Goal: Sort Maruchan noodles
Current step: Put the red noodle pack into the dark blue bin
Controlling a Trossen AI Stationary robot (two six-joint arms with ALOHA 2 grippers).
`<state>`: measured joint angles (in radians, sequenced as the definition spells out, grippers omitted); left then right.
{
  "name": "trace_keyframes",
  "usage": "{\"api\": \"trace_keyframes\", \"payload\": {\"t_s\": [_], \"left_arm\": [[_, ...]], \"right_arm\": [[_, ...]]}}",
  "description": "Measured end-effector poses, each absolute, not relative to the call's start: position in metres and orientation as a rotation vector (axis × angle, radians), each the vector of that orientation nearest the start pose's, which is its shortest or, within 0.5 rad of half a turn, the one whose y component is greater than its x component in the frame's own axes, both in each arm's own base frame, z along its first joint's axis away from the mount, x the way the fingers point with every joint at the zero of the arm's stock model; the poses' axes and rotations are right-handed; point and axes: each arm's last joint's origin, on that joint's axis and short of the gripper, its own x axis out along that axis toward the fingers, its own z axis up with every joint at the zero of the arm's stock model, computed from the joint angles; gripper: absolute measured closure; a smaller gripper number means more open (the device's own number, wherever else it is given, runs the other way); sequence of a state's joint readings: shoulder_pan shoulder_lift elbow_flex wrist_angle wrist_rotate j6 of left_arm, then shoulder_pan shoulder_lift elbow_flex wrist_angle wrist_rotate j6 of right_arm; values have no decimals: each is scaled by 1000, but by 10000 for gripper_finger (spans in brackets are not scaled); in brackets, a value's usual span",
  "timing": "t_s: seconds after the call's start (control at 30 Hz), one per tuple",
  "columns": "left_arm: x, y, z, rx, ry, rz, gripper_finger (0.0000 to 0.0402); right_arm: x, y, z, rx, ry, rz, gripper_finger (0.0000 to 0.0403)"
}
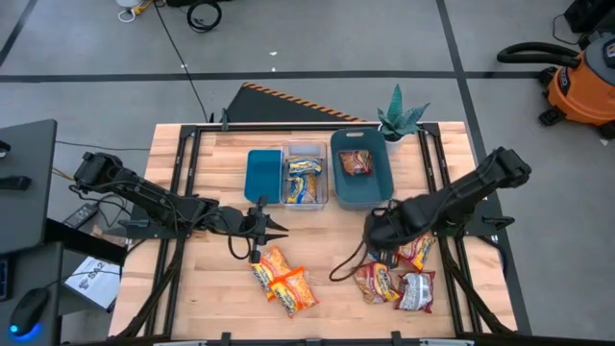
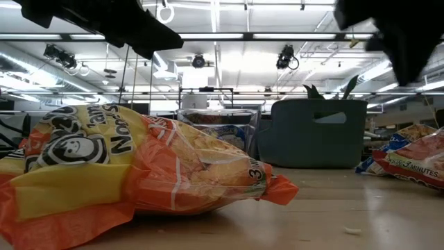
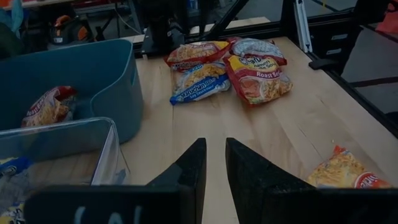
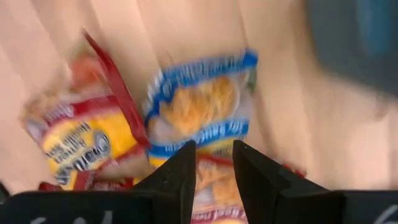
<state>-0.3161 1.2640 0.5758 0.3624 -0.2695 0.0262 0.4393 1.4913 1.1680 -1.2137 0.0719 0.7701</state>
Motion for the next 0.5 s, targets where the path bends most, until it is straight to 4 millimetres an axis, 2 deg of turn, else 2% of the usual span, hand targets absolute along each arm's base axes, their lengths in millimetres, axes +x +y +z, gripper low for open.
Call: {"api": "trace_keyframes", "payload": {"t_s": [0.1, 0.27, 0.5], "left_arm": [[248, -73, 215, 147, 310, -55, 335], [248, -73, 216, 164, 305, -57, 335], [248, -73, 216, 165, 304, -57, 335]], "right_arm": [[217, 114, 235, 216, 1543, -323, 291], [207, 124, 214, 194, 1544, -307, 291], [200, 122, 188, 160, 1548, -272, 291]]}}
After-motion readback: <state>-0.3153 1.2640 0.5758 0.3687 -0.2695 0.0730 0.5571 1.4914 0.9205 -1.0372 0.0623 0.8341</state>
